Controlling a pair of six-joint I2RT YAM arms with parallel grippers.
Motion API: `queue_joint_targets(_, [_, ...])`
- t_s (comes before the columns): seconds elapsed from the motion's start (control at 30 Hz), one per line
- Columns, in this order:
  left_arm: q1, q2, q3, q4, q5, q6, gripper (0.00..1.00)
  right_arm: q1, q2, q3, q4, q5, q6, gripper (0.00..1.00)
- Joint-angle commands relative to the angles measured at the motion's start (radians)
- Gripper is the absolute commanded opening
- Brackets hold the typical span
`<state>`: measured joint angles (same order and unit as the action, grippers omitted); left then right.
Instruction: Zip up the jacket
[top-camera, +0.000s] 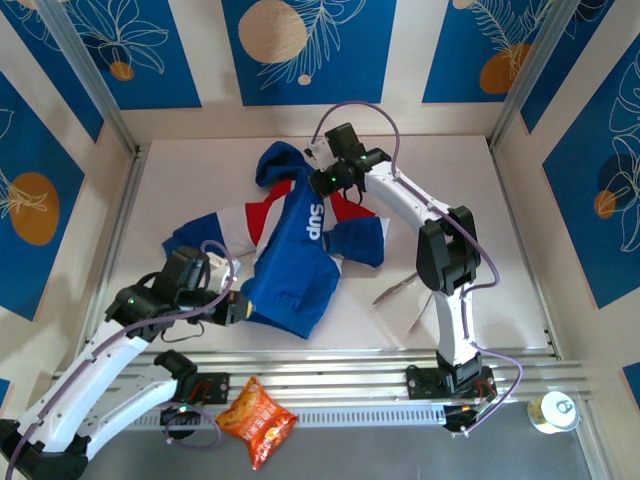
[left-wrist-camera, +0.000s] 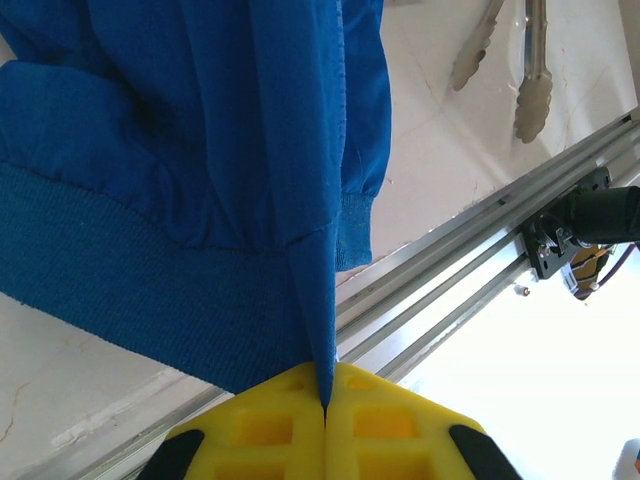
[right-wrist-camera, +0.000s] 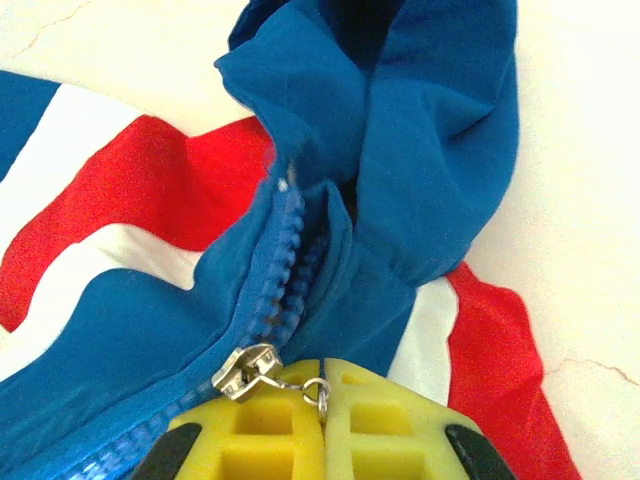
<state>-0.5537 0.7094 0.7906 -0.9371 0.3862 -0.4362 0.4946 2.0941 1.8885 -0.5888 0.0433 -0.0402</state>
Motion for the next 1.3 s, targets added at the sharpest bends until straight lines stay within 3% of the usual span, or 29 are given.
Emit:
queue_joint_targets(0.0, [0.004,-0.018,0.011,-0.104,0.024,-0.011,0.0,-0.052,0.026,0.072,0.024,0.036,-0.009,0.0])
queue_joint_targets(0.47, [0.004,-0.024,-0.103,0.007,0.026,-0.126,0.0,-0.108,0.167,0.282,-0.051,0.015,-0.027,0.0])
queue_joint_targets(0.93, [0.016,0.13,-0.169,0.193,-0.021,-0.164,0.0,-0.144,0.39,0.569,-0.135,0.049,-0.073,0.0])
queue_joint_targets(1.1, [0.062,0.236,-0.171,0.262,0.038,-0.135,0.0,-0.145,0.434,0.638,-0.116,0.055,-0.074,0.14])
queue_joint_targets(1.27, [0.109,0.309,-0.121,0.265,0.054,-0.073,0.03,-0.144,0.433,0.686,-0.109,0.078,-0.055,0.43])
